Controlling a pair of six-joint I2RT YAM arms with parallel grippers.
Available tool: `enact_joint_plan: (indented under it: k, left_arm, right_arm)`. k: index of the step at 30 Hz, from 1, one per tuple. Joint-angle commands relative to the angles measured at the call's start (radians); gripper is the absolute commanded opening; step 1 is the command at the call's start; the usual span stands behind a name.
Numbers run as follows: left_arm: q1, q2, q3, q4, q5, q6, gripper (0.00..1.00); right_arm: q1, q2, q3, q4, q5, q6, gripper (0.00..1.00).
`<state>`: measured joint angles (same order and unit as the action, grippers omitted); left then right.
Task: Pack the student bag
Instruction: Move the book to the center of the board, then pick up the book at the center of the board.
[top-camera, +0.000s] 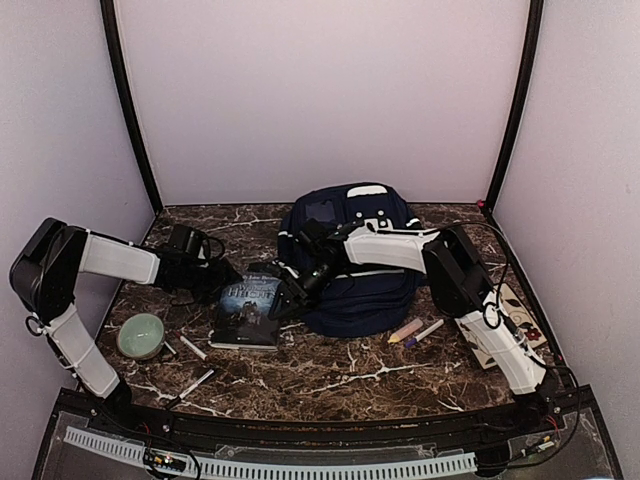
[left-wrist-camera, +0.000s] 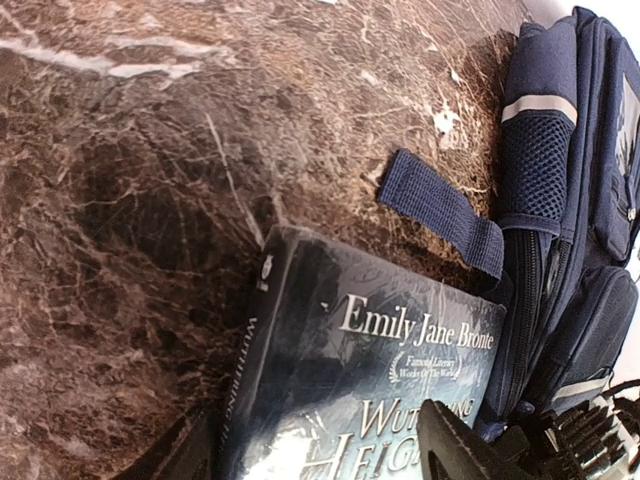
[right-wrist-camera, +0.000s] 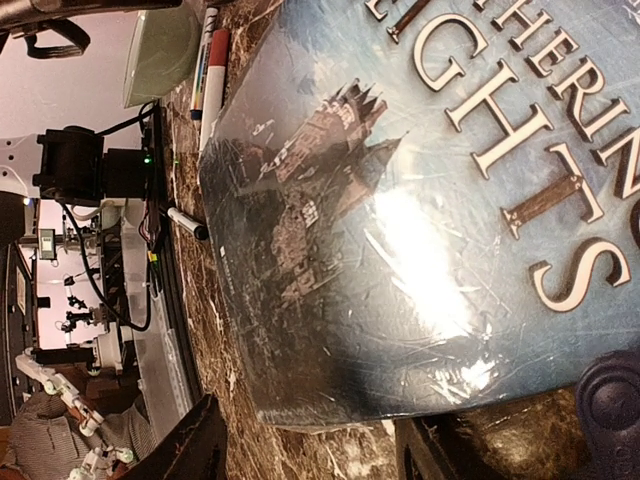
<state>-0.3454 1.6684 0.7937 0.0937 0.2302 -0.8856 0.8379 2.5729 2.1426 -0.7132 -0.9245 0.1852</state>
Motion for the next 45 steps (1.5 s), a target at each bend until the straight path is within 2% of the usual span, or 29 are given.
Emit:
enact_joint_plan:
  k: [1, 9, 18, 31, 37, 42, 45]
  left_arm:
    - [-0.112, -0.068, 0.036, -0.022, 0.283, -0.023, 0.69]
    - [-0.141, -0.162, 0.027, -0.034, 0.265, -0.024, 0.62]
    - [-0.179, -0.113, 0.009, 0.009, 0.268, -0.039, 0.62]
    - [-0.183, -0.033, -0.123, 0.250, 0.299, -0.113, 0.62]
    - [-0.183, -0.008, -0.195, 0.447, 0.322, -0.171, 0.63]
    - [-0.185, -0.006, -0.319, 0.849, 0.327, -0.230, 0.63]
    - [-0.185, 0.015, -0.356, 1.007, 0.310, -0.248, 0.66]
  right_arm:
    - [-0.005, -0.029, 0.003, 0.164, 0.137, -0.025, 0.58]
    - [-0.007, -0.139, -0.023, 0.145, 0.196, -0.051, 0.58]
    - [-0.008, -0.251, -0.143, 0.188, 0.209, -0.049, 0.58]
    - [-0.002, -0.288, -0.141, 0.240, 0.131, -0.022, 0.58]
    - [0.001, -0.266, -0.117, 0.217, 0.160, -0.040, 0.58]
    - [-0.002, -0.246, -0.131, 0.189, 0.245, -0.059, 0.58]
    - [-0.006, -0.229, -0.133, 0.175, 0.291, -0.066, 0.59]
